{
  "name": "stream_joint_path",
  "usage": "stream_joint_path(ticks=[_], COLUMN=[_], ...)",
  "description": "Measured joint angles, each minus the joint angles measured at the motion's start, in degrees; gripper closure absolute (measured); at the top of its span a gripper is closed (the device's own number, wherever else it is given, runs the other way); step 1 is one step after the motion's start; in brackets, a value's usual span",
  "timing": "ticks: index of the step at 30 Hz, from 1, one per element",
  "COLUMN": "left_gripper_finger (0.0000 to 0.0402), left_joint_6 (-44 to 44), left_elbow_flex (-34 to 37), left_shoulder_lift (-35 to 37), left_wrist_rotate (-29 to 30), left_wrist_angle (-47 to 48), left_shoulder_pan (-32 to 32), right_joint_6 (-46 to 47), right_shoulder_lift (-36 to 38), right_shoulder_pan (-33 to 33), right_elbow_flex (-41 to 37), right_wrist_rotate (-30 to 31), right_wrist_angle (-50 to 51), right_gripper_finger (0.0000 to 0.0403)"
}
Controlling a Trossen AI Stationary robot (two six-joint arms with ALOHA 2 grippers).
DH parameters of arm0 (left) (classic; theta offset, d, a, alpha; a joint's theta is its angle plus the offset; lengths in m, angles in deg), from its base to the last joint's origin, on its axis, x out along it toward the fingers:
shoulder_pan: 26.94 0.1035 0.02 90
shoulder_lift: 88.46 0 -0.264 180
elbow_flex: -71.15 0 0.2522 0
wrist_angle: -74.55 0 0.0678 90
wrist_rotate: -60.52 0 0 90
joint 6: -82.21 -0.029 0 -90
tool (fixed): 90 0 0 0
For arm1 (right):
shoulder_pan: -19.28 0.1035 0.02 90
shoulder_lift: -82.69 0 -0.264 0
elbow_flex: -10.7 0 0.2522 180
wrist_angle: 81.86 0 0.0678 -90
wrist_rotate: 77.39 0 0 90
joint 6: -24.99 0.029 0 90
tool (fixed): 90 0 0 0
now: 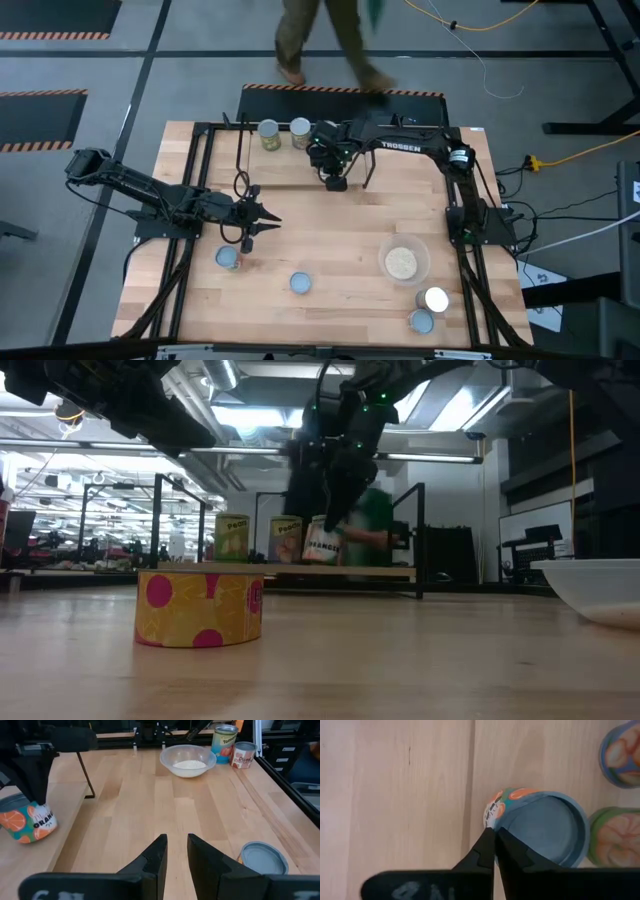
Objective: Pick and place cans onto a shelf
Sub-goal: Put the small canned oranges on the shelf
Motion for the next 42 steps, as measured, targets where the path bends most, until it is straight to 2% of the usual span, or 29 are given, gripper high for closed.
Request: stream_joint_path(ticks=[8, 14, 22, 31, 42], left_gripper_finger=[0.0333, 0.0333, 0.0333, 0.0333, 0.0333], left_joint_6=[0.0, 0.0, 0.0, 0.0, 0.0], left_elbow_flex=[0.0, 0.0, 0.0, 0.0, 0.0], left_shoulder_lift=[0.0, 0.0, 0.0, 0.0, 0.0], left_wrist_rotate=[0.0, 0.0, 0.0, 0.0, 0.0], left_wrist_angle=[0.0, 0.0, 0.0, 0.0, 0.0], left_shoulder_pan=[0.0, 0.0, 0.0, 0.0, 0.0], right_joint_6=[0.1, 0.1, 0.1, 0.1, 0.1], right_shoulder_lift=[0.0, 0.0, 0.0, 0.0, 0.0], right_shoulder_pan=[-0.2, -0.2, -0.2, -0.2, -0.2], right_elbow_flex=[0.0, 0.0, 0.0, 0.0, 0.0], right_wrist_rotate=[0.1, 5.1, 5.1, 5.1, 5.1], right_wrist_angle=[0.0, 0.2, 0.3, 0.2, 0.0], right_gripper_finger=[0.0391, 0.0391, 0.0388, 0.0357, 0.0354])
